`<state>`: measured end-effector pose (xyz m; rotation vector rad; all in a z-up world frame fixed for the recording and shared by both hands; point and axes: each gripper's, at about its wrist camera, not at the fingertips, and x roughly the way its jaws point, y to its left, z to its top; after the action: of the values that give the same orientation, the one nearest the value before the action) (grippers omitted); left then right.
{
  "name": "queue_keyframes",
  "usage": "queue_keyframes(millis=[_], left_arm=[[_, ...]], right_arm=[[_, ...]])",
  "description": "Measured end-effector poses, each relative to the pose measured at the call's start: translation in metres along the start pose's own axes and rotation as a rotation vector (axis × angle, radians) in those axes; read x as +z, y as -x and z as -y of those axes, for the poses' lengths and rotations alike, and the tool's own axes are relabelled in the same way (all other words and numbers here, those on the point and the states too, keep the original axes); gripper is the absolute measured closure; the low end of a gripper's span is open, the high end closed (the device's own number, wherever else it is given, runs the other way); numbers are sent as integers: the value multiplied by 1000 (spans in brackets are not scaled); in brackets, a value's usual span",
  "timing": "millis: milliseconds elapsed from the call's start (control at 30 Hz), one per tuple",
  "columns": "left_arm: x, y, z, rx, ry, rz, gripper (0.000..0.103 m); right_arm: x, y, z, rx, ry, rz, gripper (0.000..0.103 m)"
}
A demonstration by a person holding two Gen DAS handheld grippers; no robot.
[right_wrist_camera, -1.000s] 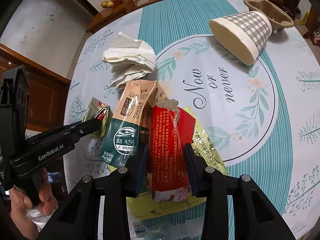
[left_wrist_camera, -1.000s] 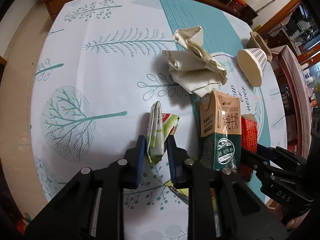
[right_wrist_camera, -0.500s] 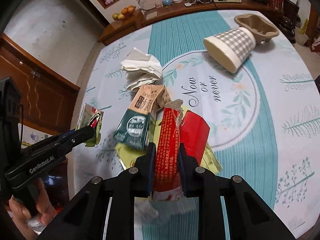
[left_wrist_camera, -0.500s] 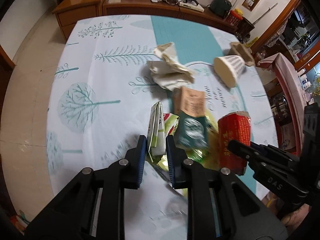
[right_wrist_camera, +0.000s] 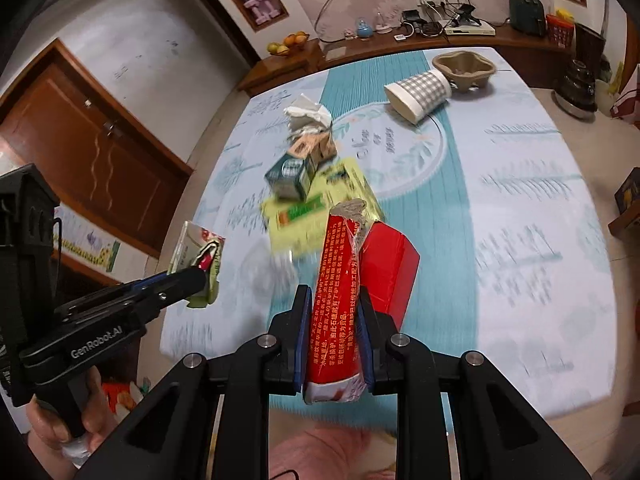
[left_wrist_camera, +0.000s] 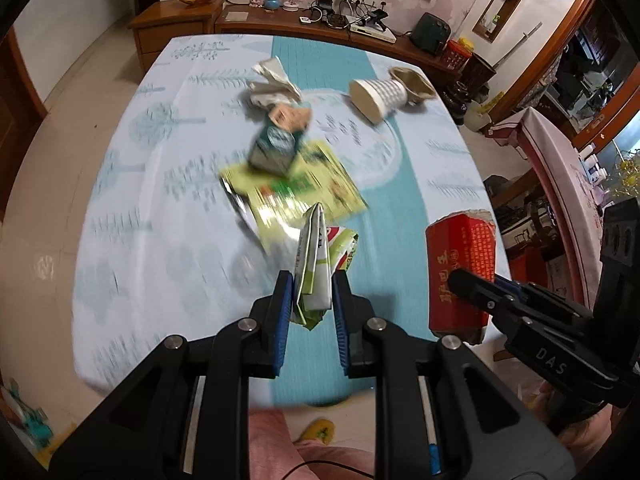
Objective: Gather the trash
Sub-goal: 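Carry the green-white wrapper and red packet with both tools over the bin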
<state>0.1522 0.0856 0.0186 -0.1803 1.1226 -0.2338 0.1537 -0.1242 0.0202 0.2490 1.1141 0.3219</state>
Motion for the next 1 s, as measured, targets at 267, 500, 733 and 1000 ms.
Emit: queue_keyframes(millis=[267, 500, 733, 1000], left_arm=[[-105, 23, 49, -10, 5, -13, 86], [-167, 15, 74, -5, -41, -72, 86], [-202, -23, 80, 8, -106, -126, 86], [-240, -118, 65, -8, -118, -185, 86]], right_arm=[[-97, 57, 29, 18, -1, -31, 82], [-171, 56, 54, 32, -56, -104, 82], [-216, 16, 75, 35, -137, -163, 82], [-252, -74, 123, 9, -218, -190, 82]])
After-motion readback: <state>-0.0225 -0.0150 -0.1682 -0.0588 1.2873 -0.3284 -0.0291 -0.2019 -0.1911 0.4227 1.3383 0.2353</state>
